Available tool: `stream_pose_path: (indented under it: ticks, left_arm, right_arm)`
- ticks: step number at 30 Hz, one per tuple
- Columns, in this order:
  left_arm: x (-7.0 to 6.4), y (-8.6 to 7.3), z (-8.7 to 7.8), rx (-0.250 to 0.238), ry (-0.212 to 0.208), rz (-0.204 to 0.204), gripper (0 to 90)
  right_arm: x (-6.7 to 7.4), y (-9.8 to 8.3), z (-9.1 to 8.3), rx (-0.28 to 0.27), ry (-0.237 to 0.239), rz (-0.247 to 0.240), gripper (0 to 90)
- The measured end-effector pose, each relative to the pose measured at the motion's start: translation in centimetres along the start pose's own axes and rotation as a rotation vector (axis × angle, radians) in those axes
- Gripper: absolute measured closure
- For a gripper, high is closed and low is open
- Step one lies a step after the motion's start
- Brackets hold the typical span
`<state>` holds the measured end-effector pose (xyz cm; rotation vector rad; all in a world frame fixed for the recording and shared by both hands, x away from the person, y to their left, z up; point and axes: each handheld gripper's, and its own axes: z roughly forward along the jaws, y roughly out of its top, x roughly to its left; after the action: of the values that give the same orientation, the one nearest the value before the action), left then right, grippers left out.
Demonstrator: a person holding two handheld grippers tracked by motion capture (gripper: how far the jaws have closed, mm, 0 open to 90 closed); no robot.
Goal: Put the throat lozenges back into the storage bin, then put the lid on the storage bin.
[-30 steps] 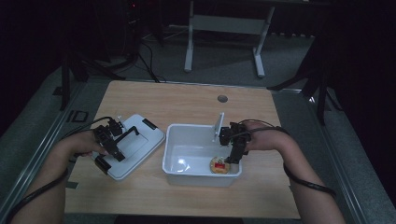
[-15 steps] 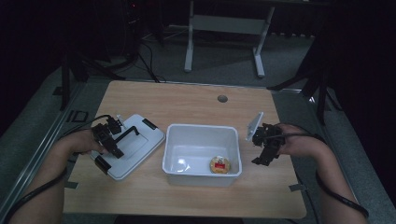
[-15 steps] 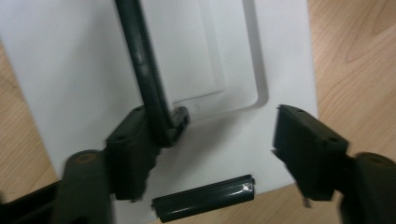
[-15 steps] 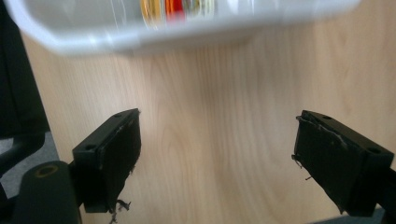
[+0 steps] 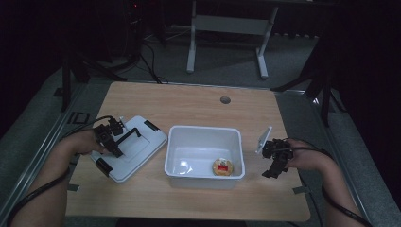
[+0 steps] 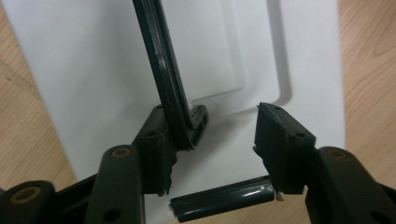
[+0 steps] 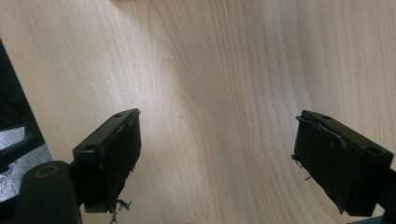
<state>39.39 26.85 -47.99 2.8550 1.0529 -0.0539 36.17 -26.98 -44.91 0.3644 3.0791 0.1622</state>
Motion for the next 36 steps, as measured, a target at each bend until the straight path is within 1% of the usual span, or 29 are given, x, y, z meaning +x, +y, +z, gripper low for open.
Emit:
stream_pose_path:
  ticks: [1,2,4,5,6,8,11,12,13,16,17,18,21,23,24,25,26,29,30,32,36]
  left_arm:
    - [0.0,0.0,0.0,0.003,-0.002,-0.001,57.2]
    - [0.0,0.1,0.1,0.012,-0.001,-0.002,58.6]
    - [0.1,0.2,0.2,0.015,-0.006,-0.009,60.8]
    - [0.1,0.2,0.3,0.019,-0.008,-0.004,60.8]
    - [0.0,0.3,0.4,0.022,-0.004,-0.004,63.9]
    - [0.0,0.5,0.8,0.037,-0.012,-0.002,67.0]
    - [0.0,0.6,1.0,0.042,-0.011,-0.006,70.7]
    - [0.2,0.6,1.1,0.038,-0.011,-0.022,72.3]
    - [0.3,0.5,1.1,0.037,-0.005,-0.017,74.0]
    - [0.5,0.4,1.1,0.038,-0.005,-0.027,79.5]
    - [0.5,0.4,1.1,0.036,-0.002,-0.028,79.5]
    - [0.6,0.4,1.1,0.035,-0.010,-0.036,81.0]
    - [0.8,0.3,1.1,0.030,-0.019,-0.040,81.1]
    - [0.9,0.1,1.2,0.018,-0.027,-0.046,81.1]
    - [1.1,-0.1,1.2,0.005,-0.039,-0.052,81.3]
    - [1.1,-0.1,1.2,0.005,-0.039,-0.052,81.3]
    - [1.2,-0.3,1.2,-0.007,-0.048,-0.059,81.4]
    - [1.3,-0.4,1.2,-0.013,-0.054,-0.066,81.5]
    - [1.5,-0.5,1.2,-0.025,-0.066,-0.072,81.7]
    - [1.6,-0.6,1.2,-0.028,-0.073,-0.073,81.8]
    - [1.4,-0.5,1.1,-0.021,-0.061,-0.065,81.9]
  right_arm:
    - [-0.1,-0.2,0.7,-0.002,-0.016,-0.003,14.7]
    - [-0.1,-0.3,1.0,-0.008,-0.017,-0.007,14.7]
    - [0.0,-0.4,1.3,-0.008,-0.013,-0.005,14.7]
    - [0.0,-0.5,1.6,-0.006,-0.006,-0.001,14.7]
    - [0.0,-0.7,2.4,-0.003,-0.001,0.003,14.7]
    - [0.0,-0.9,3.0,-0.003,0.008,0.010,14.7]
    - [0.0,-1.2,3.6,-0.003,0.018,0.033,14.7]
    - [0.0,-1.3,3.8,0.000,0.023,0.034,14.7]
    - [0.0,-1.4,3.9,0.002,0.022,0.031,14.8]
    - [0.0,-1.5,3.9,0.002,0.027,0.042,14.8]
    - [0.0,-1.6,3.9,0.000,0.028,0.041,14.8]
    - [0.0,-1.7,3.8,-0.001,0.024,0.042,14.8]
    - [0.0,-1.8,3.7,0.002,0.018,0.041,14.8]
    - [0.0,-1.8,3.6,-0.001,0.012,0.042,14.8]
    - [0.1,-1.9,3.7,-0.005,0.015,0.049,14.9]
    - [0.1,-1.9,3.7,-0.005,0.015,0.049,14.9]
    - [0.1,-2.0,3.9,0.003,0.018,0.047,14.8]
    - [0.2,-2.0,4.1,0.012,0.017,0.051,14.9]
    - [0.2,-2.1,4.2,0.010,0.017,0.056,14.9]
    - [0.3,-2.2,4.3,0.005,0.021,0.057,14.9]
    - [0.4,-2.3,4.5,0.009,0.027,0.058,14.9]
